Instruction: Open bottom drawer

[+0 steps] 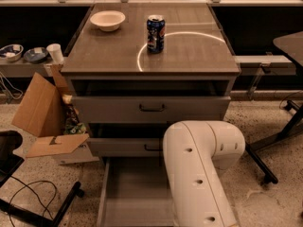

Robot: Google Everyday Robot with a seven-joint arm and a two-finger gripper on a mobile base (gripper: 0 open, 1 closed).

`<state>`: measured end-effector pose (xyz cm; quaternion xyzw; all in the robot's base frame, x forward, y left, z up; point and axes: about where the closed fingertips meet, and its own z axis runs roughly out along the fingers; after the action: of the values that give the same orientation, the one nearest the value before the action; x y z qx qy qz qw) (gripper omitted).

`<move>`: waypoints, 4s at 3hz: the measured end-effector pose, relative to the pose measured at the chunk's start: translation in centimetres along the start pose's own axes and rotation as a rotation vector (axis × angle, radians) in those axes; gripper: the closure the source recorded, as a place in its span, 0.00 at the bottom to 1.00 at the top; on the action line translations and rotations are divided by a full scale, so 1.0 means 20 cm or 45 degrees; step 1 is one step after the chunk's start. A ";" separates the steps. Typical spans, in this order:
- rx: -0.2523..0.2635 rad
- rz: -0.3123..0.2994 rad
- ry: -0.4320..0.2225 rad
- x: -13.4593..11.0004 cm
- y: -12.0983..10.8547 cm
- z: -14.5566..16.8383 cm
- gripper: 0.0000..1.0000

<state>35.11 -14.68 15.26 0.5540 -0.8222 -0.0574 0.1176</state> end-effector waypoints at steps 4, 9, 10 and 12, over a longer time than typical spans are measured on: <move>-0.024 0.022 -0.013 0.03 0.06 0.03 0.85; 0.027 0.029 -0.069 0.09 0.06 -0.09 0.00; 0.086 0.049 -0.073 0.24 0.24 -0.33 0.00; 0.504 -0.013 0.096 0.50 0.49 -0.94 0.00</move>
Offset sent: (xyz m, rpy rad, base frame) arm -0.1621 -0.0756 0.0065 0.0724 0.0908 0.0087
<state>27.62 -19.63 36.91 0.5722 -0.8096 0.1256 0.0369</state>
